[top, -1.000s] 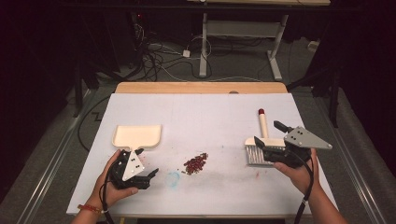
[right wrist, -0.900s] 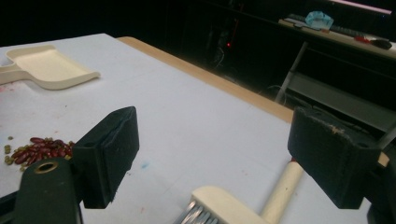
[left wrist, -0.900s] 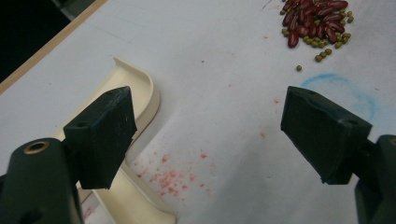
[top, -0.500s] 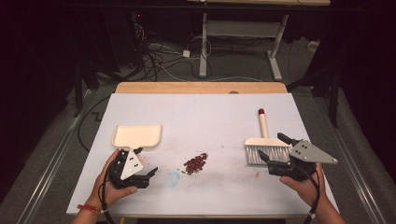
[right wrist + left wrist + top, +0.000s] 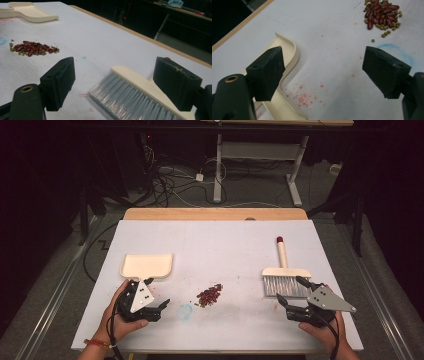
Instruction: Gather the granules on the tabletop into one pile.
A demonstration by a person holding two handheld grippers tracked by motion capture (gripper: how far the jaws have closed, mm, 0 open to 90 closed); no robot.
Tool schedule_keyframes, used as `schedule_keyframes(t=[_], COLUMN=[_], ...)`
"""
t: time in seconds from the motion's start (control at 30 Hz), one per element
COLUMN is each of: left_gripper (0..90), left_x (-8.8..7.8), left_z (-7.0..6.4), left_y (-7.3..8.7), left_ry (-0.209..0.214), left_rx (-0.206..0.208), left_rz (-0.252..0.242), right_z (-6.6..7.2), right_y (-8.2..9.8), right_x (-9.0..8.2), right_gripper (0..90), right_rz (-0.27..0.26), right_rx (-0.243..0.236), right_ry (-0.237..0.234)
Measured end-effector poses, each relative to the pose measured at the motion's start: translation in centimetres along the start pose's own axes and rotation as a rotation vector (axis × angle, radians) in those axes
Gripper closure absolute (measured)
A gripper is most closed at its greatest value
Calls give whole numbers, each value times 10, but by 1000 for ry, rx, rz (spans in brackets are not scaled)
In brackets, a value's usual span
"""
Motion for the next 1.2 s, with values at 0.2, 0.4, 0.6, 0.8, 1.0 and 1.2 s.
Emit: schedule_keyframes(t=[0.2,0.4,0.6,0.8,1.0,1.2], left_gripper=[170,163,163,163,163,162], left_x=[-2,0,2,1,0,1], left_z=[1,1,-1,-4,-2,-2], left_y=[2,0,-3,-3,-3,-3], left_ry=[-10,5,15,9,2,-2], left_rx=[-3,8,0,-1,-5,-8], left_rz=[-8,-10,-19,-15,-21,-15], right_z=[0,-1,-3,-3,-2,-3], right_y=[-1,-1,-4,-4,-6,-5], right_x=[2,-2,-6,-7,-8,-7], right_gripper=[160,163,163,162,163,163], right_rz=[-2,-1,-15,-13,-19,-18], right_rx=[6,27,39,15,8,13], right_ry=[-3,7,7,26,34,29])
Point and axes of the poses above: each handheld gripper's, and its own axes: x roughly forward along the jaws, y roughly out of its underside, z roughly to its left, the point moved 1 cm from there along x, roughly forward along the jaws, and after that the axes turned 8 degrees about y, right-handed, at the moved point
